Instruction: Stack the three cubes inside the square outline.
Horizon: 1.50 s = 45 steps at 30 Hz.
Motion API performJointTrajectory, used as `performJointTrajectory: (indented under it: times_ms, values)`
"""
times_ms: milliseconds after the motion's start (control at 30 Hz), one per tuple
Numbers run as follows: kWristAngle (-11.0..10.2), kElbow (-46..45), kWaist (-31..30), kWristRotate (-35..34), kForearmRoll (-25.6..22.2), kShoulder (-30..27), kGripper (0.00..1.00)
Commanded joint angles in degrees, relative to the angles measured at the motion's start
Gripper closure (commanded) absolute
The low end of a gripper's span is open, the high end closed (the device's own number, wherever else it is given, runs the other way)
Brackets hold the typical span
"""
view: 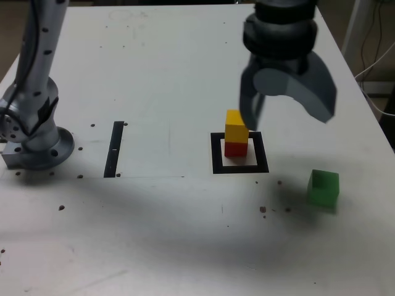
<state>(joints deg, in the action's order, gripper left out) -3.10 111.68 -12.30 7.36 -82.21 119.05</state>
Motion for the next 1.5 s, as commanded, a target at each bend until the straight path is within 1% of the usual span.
performJointTrajectory:
  times_ms: [0, 200, 467, 667, 900, 1167, 1333, 1400, 1467]
  values:
    - [-0.2, 2.6, -1.2, -0.3, -0.9, 1.9, 0.00]
    - [0.0, 6.2, -2.8, -0.8, -1.2, 5.5, 0.00]
    - [0.8, 9.5, -3.3, -1.1, -0.9, 10.6, 0.00]
    - [2.1, 11.9, -3.3, -1.2, -0.5, 14.6, 0.01]
    - [3.4, 14.2, -3.3, -1.5, -0.3, 17.6, 0.03]
    - [4.5, 16.4, -3.4, -2.1, -0.4, 20.2, 0.13]
    - [4.6, 17.4, -3.4, -2.5, -0.5, 21.4, 0.20]
    - [4.5, 17.6, -3.5, -2.8, -0.8, 21.6, 0.24]
    - [4.2, 17.8, -3.5, -3.2, -1.3, 21.8, 0.31]
